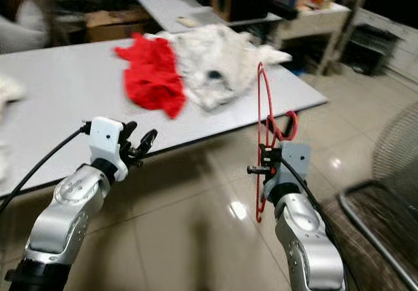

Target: Hang hanger

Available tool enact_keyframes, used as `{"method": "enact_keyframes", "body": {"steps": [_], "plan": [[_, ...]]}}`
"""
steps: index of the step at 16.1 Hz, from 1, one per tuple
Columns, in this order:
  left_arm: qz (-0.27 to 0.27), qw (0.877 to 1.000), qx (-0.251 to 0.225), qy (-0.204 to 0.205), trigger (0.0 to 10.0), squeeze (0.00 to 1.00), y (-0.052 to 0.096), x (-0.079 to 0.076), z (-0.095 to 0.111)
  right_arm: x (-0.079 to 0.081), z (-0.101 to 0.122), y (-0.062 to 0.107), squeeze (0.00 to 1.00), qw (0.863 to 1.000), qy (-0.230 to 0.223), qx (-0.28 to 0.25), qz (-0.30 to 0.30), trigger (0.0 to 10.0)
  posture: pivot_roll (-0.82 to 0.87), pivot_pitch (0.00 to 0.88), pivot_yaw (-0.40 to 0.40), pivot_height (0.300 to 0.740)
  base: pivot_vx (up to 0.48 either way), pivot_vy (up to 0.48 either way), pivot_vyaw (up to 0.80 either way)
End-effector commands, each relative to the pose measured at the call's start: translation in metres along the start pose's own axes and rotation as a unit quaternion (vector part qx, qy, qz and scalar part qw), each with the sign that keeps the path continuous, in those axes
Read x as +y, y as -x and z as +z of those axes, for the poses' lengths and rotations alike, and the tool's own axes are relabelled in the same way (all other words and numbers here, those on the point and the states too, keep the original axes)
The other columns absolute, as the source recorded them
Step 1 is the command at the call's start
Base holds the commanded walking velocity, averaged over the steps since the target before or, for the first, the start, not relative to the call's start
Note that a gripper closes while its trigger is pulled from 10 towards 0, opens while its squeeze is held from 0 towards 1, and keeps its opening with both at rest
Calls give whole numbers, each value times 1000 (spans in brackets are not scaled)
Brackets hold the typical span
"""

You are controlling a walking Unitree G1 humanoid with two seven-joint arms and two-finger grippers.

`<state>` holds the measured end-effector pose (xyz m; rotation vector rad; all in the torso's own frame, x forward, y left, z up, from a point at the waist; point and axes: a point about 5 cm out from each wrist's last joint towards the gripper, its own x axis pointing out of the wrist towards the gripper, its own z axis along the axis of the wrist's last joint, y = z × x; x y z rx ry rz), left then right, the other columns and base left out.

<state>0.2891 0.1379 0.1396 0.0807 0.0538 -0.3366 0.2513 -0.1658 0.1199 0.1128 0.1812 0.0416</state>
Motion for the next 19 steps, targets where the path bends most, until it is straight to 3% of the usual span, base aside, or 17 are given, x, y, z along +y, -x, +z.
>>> {"method": "enact_keyframes", "body": {"steps": [1, 4, 14, 19], "plan": [[7, 1000, 4, -5, 10000, 0, 0, 5, -1, 3, 3, -1, 0, 1000, 6, -6, 7, 10000, -106, 0, -15, 740, 0, 390, 0], [29, 1000, 10, 2, 10000, 0, 5, 5, -3, 1, 4, 0, 0, 1000, 17, -5, 11, 10000, -106, 0, -31, 740, 0, 0, 0], [-10, 1000, -5, -3, 10000, 0, 6, -1, 1, 4, 4, 1, 0, 1000, 5, -12, 10, 10000, -105, 0, -15, 740, 0, 0, 0], [-10, 1000, -4, 1, 10000, 0, 7, 0, 1, 6, 5, 1, 0, 1000, 7, -13, 20, 10000, -103, 0, -18, 740, 256, 0, 0]]}}
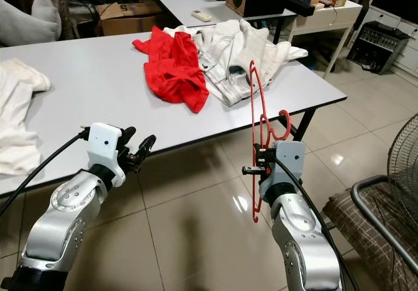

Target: Hang hanger

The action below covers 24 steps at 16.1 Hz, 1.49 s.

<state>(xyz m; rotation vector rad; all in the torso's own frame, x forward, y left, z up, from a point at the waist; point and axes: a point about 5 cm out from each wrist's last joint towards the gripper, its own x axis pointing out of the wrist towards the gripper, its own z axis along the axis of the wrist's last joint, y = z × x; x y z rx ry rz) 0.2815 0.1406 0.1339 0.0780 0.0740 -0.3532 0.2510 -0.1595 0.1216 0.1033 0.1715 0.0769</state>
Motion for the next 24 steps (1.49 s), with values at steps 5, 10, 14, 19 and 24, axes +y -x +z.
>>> {"method": "enact_keyframes", "body": {"steps": [5, 10, 14, 19, 24], "plan": [[0, 1000, -13, 0, 10000, 0, -1, 1, 7, 3, 5, -1, 0, 999, 27, -7, 20, 10000, -103, 0, -22, 740, 292, 0, 320], [0, 1000, -12, 0, 10000, 0, 0, 1, 7, 2, 6, -3, 0, 1000, 20, -12, 15, 10000, -98, 0, -29, 740, 295, 0, 160], [-5, 1000, -12, 0, 10000, 0, 0, 1, 7, 2, 5, -3, 0, 1000, 17, -12, 15, 10000, -96, 0, -27, 740, 296, 0, 0], [-20, 1000, -11, -4, 10000, 0, -2, -3, 7, -2, 4, -3, 0, 1000, 2, -12, 1, 10000, -99, 0, -16, 740, 294, 0, -442], [-23, 1000, -11, -3, 10000, 0, -1, -4, 7, -1, 5, -2, 0, 1000, 9, -14, 3, 10000, -99, 0, -17, 740, 293, 0, -99]]}}
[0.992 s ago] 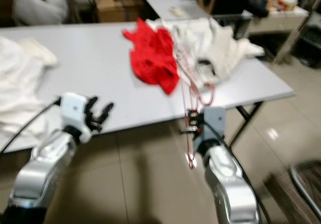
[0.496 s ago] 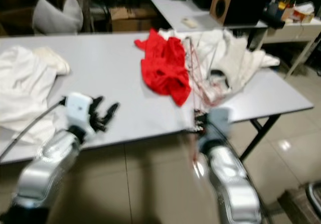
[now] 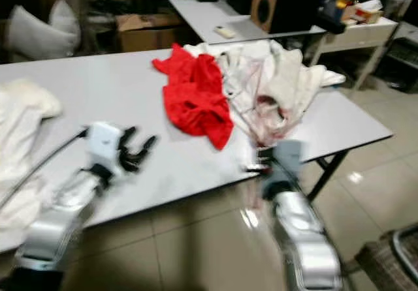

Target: Hang hanger

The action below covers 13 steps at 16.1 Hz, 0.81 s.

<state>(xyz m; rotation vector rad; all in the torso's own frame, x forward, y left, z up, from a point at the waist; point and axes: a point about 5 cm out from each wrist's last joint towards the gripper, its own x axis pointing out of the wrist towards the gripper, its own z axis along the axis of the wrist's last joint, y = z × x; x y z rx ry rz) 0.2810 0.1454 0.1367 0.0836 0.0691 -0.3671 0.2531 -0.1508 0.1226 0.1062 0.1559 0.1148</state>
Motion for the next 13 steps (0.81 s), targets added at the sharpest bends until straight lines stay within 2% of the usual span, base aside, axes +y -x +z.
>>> {"method": "enact_keyframes", "body": {"steps": [1, 8, 13], "plan": [[-17, 1000, -9, 0, 10000, 0, -4, -8, 5, -10, 4, 1, 0, 1000, 10, -7, -16, 10000, -99, 0, -17, 740, 296, 0, 0], [-20, 1000, -8, 0, 10000, 0, -4, -9, 4, -9, 3, 1, 0, 1000, 13, -5, -15, 10000, -97, 0, -18, 740, 292, 0, 0], [-29, 1000, -6, -7, 10000, 0, -4, -11, 4, -10, 4, 1, 0, 1000, 11, -7, -18, 10000, -101, 0, -21, 740, 0, 0, 0]]}}
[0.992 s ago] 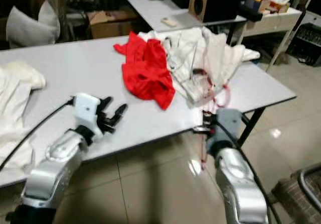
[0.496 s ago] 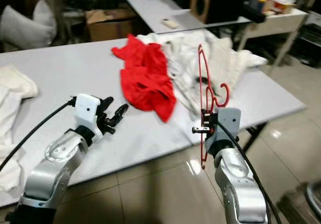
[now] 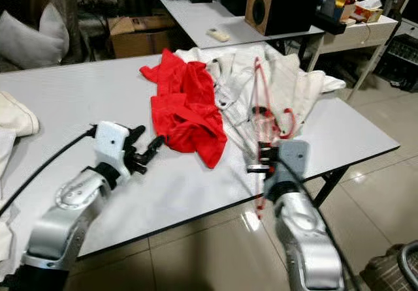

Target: Hang hanger

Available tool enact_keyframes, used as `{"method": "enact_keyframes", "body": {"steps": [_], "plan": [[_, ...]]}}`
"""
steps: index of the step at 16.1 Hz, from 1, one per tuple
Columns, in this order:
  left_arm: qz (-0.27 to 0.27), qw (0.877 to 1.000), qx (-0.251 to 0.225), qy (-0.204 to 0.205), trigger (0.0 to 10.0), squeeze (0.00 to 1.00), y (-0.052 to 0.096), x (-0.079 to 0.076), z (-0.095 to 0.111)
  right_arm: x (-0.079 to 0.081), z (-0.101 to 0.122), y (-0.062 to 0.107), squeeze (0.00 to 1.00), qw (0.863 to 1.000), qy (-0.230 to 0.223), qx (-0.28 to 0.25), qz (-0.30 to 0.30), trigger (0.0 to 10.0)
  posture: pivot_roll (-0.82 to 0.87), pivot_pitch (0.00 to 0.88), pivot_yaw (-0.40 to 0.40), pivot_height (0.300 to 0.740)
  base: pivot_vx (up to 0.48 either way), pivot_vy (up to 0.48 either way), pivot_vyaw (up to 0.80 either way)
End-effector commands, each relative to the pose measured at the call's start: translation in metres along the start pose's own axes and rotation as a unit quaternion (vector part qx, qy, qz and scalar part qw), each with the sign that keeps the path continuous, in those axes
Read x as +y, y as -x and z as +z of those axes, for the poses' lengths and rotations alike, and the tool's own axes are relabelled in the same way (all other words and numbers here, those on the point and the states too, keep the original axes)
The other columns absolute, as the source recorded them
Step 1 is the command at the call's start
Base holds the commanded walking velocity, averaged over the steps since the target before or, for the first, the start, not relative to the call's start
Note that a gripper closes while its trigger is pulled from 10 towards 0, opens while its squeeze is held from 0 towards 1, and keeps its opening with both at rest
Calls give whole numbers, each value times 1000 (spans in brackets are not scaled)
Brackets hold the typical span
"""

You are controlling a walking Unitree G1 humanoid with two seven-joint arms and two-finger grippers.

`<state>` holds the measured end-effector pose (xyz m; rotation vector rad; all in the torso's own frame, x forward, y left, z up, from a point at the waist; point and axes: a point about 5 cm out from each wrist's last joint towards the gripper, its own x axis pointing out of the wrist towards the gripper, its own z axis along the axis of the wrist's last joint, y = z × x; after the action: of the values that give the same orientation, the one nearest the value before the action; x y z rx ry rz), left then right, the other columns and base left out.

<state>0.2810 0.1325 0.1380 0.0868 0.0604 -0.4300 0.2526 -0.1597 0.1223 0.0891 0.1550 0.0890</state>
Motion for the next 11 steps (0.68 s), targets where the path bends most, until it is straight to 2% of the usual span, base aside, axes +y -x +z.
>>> {"method": "enact_keyframes", "body": {"steps": [1, 5, 7, 9, 10, 11], "plan": [[2, 1000, -1, -3, 10000, 0, 0, 0, 0, -5, 4, 0, 0, 1000, 6, -6, -7, 10000, -105, 0, -33, 740, 0, 0, 0], [-18, 1000, 4, -15, 10000, 0, 4, -3, -6, -17, 8, -2, 0, 1000, 19, -7, -20, 10000, -124, 0, -24, 740, 0, 0, 0], [-56, 997, 8, -44, 10000, 0, -1, -5, -6, -31, 13, -3, 0, 998, 40, -13, -35, 10000, -128, 0, -14, 740, 0, 0, 0], [-86, 995, 15, -40, 10000, 0, -5, -1, -7, -45, 18, -2, 0, 996, 70, -15, -44, 10000, -138, 0, -10, 740, 0, 0, 0], [-99, 994, 11, -40, 10000, 890, -10, 1, -5, -51, 21, -1, 0, 996, 74, -10, -40, 10000, -146, 0, -13, 740, 0, 0, 0], [-107, 993, 9, -40, 10000, 1000, -14, 1, -4, -54, 21, 0, 0, 996, 84, -5, -33, 10000, -146, 0, -13, 740, 0, 0, 0]]}}
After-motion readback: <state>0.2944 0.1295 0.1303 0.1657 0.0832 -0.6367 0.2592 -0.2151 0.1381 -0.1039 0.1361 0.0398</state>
